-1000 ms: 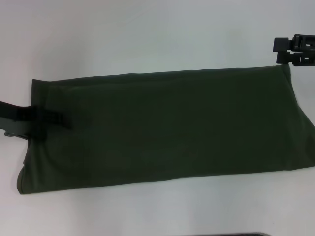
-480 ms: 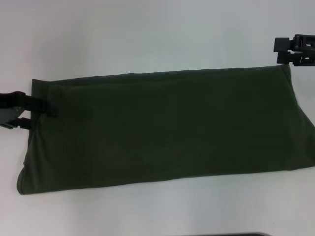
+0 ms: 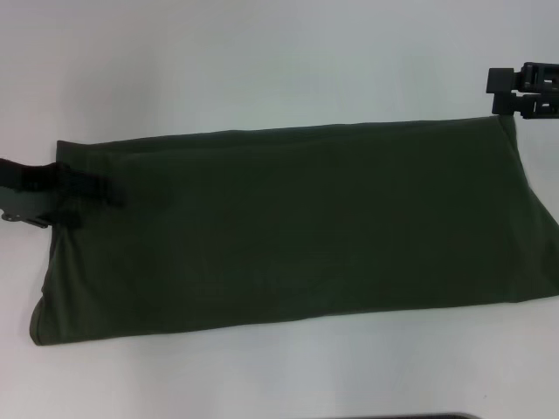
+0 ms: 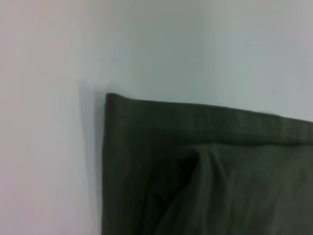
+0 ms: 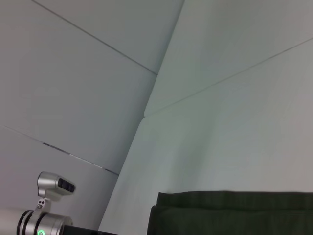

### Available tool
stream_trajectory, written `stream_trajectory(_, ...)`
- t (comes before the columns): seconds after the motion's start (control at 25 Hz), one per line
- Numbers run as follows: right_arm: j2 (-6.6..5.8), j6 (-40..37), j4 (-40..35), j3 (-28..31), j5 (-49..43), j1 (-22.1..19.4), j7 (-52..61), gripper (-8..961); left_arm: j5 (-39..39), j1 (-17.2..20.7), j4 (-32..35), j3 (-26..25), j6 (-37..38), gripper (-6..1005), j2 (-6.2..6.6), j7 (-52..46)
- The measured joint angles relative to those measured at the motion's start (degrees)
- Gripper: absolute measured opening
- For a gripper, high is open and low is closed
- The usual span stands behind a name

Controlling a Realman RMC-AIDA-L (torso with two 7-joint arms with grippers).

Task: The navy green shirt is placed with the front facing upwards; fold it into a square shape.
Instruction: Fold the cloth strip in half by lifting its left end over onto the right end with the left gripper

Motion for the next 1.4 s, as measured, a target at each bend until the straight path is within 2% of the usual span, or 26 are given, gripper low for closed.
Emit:
stream_trajectory(0.44,0.0,-0.04,0.12,0.0,0.0,0.12,0.12,912,0.89,-0.11,2.71,2.32,-3.38,900,0.27,-0.17)
stream_trajectory(0.88,-0.05,-0.26,0.01,0.0,0.0,0.17,0.17,913,1.08,0.04,1.24,2.17,-2.33,899,0.29,-0.3)
stream_trajectory(1.08,-0.17,-0.34,-0.17,0.0,-0.01,0.05,0.36,913,0.74,0.2,-1.58,0.84,1.35,900,1.68,-0.74)
stream_trajectory(1.4,-0.2,-0.25,-0.23,0.0,0.0,-0.07,0.4,914,1.25,-0.79,1.9,0.69,1.83,898,4.66,-3.54)
